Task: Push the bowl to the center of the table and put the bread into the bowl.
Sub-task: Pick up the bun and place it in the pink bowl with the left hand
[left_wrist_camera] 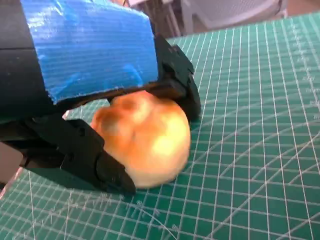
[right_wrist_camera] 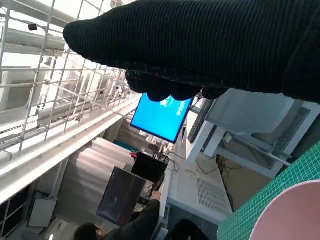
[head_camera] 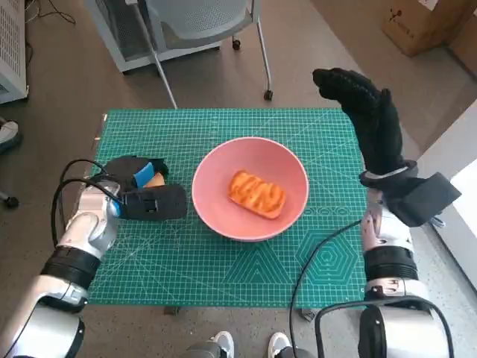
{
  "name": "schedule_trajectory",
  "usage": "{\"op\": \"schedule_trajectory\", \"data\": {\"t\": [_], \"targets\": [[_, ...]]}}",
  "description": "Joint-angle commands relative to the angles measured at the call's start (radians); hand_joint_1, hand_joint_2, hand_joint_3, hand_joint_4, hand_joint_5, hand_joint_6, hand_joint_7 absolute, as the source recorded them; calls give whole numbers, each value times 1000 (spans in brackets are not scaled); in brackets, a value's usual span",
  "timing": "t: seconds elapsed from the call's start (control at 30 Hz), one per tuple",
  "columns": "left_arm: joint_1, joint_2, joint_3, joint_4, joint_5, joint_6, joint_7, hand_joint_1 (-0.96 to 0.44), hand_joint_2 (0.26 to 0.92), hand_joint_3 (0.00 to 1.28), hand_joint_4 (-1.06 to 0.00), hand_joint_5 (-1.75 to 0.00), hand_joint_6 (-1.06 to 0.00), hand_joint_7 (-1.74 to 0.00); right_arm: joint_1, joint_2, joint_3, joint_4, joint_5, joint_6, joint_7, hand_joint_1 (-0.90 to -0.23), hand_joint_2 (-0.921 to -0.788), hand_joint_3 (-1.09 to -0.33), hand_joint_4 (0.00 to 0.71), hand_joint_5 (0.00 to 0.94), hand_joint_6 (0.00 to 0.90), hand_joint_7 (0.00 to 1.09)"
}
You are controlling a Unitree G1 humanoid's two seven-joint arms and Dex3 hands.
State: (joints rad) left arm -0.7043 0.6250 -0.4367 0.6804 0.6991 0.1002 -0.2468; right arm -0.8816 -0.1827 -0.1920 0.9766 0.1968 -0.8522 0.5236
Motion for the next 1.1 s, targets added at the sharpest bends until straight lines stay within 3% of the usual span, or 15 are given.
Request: {"op": "schedule_trajectory", "data": {"t": [0.03,0.4,0.67,0.87,1.1], "targets": [[11,35,40,-84,-10,27,-32,2,918,104,-616,-1317,-635,-1084,28,4,5,3,-4,9,-6,-604,-921,-593,158,0,345,0],[75,91,190,-418,-58,91,-82,2,920,108,-629,-1220,-595,-1207,32,5,7,5,-7,2,-7,-615,-921,-590,159,1,345,0],[117,71,291,-694,-103,94,-77,3,915,58,-718,-1114,-640,-1175,25,5,6,18,-8,0,-6,-605,-921,-592,160,1,344,0],[116,16,292,-811,-92,116,-72,3,910,34,-773,-1054,-661,-1152,23,6,8,24,-10,-3,-6,-605,-921,-592,161,1,343,0],[79,-71,227,-919,-56,123,-93,3,906,15,-809,-971,-691,-1160,24,12,14,28,-17,-7,-10,-612,-921,-592,160,0,342,0]]}}
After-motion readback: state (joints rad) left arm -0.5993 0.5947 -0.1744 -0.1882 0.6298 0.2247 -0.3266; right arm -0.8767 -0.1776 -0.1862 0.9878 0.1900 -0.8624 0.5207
